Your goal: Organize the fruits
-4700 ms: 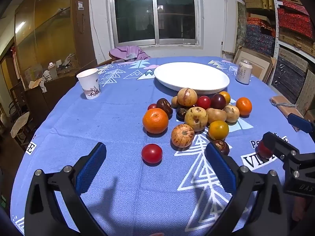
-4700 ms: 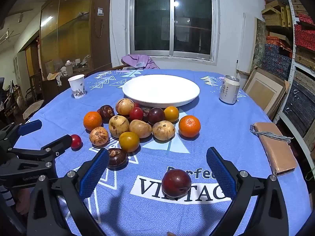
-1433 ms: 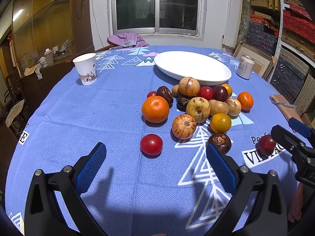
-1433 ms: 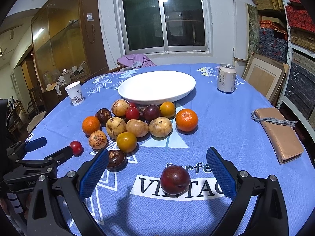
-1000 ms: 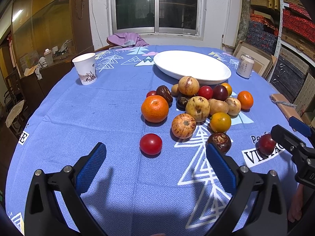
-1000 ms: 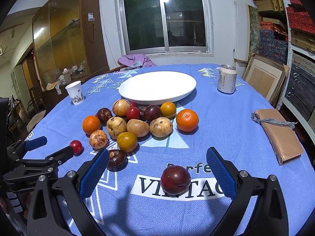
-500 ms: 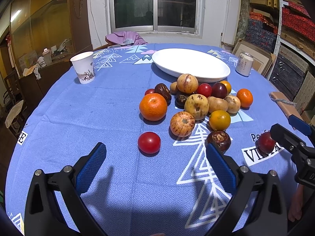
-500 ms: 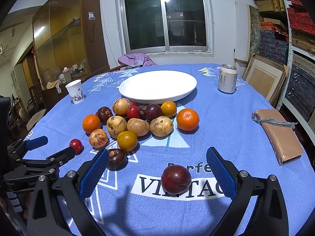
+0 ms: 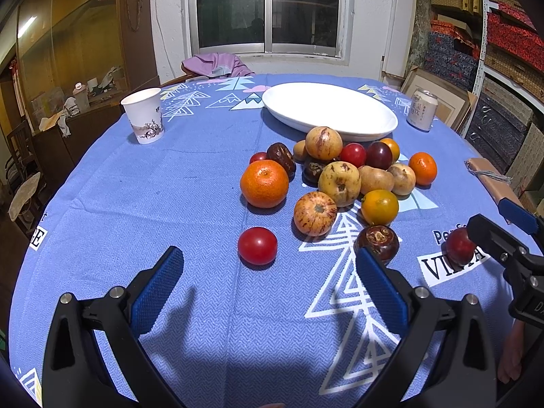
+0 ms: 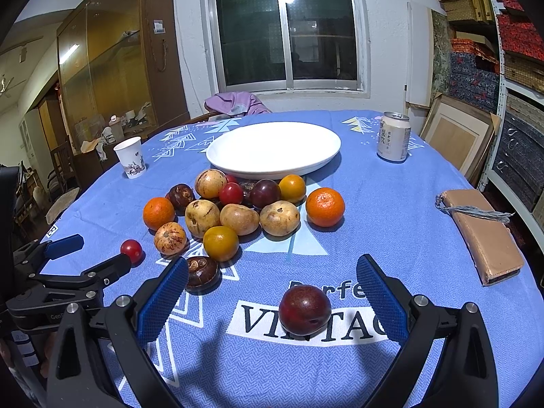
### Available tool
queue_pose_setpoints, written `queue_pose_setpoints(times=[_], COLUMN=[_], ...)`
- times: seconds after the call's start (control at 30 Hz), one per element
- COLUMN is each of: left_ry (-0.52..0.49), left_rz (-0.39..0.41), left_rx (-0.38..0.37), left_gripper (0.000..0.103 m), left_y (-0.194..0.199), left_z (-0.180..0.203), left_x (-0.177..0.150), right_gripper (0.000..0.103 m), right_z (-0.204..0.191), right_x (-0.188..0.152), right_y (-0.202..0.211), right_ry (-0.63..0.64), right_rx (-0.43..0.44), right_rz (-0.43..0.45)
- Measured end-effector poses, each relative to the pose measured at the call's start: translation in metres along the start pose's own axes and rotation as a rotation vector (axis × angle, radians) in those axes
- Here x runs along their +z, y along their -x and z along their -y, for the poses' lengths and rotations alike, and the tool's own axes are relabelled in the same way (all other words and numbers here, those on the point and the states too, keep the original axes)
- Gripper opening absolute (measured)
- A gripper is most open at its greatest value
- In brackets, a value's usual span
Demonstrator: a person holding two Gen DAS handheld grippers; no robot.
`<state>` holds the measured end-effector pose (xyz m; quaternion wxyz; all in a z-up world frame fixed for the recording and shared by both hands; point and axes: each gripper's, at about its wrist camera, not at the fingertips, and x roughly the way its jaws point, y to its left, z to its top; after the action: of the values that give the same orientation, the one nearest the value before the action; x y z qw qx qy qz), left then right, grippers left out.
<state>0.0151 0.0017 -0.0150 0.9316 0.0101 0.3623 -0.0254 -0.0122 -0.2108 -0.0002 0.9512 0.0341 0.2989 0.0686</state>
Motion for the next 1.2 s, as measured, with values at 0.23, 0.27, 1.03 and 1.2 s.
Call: queue_pose_setpoints(times=[0.23,0.27,1.03,1.2], left_ry=[0.002,0.005,-0.199,-0.166], left_rz=[-0.005,-0.005,-0.244,-0.231], left_rx=[-0.002,-0.003,-0.129,-0.181], left_gripper=[0.099,0.099,0.099,0.086], left_y=[-0.002,-0.003,-0.06,-0.069], left_z=[0.0,-0.001,-0.019,-0.023], left_x=[-0.001,-0.001,-0.004,0.01], right_gripper=[0.1,0.1,0.1,0.097], right_z=[0.0,0.0,0.012,-0.01], right_x=[0.0,0.0,0.003,0.005], right_y=[0.0,0.0,-0.044,-0.049], right_ry=[0.001,0.002,0.184,0.255], right_rx=[0.0,0.0,0.187,0.209], right_rz=[0.002,0.002,-0.246,-0.252])
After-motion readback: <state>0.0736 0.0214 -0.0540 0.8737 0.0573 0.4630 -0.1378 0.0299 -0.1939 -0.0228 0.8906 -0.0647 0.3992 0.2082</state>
